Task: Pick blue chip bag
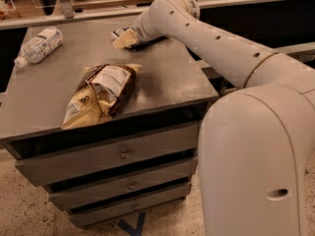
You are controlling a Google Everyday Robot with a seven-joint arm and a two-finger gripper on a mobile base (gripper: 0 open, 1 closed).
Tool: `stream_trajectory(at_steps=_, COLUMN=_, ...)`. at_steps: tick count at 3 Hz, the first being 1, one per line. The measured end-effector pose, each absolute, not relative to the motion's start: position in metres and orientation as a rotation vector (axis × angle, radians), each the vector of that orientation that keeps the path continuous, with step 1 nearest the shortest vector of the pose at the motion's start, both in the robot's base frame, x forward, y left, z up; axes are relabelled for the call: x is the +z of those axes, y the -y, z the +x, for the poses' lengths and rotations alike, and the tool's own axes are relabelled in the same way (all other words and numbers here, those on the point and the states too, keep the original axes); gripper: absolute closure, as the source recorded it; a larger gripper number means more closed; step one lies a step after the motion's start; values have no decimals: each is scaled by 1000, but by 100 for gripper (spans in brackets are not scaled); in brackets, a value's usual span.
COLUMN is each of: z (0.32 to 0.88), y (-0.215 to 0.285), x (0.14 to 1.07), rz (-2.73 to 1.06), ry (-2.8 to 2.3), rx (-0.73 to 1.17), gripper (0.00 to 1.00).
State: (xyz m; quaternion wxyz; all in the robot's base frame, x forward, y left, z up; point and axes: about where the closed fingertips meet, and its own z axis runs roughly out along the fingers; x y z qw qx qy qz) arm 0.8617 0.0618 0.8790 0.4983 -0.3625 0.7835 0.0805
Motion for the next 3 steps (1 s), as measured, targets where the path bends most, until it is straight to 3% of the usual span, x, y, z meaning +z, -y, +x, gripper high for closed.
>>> stream_trajectory(at_steps=2, z=888, y=-52, x=857, rz=-847, ry=-1939, rx=161, gripper=0)
stream_trajectory(at_steps=3, z=892, y=-51, x=854, rz=-855, ry=-1936, rx=157, gripper=17)
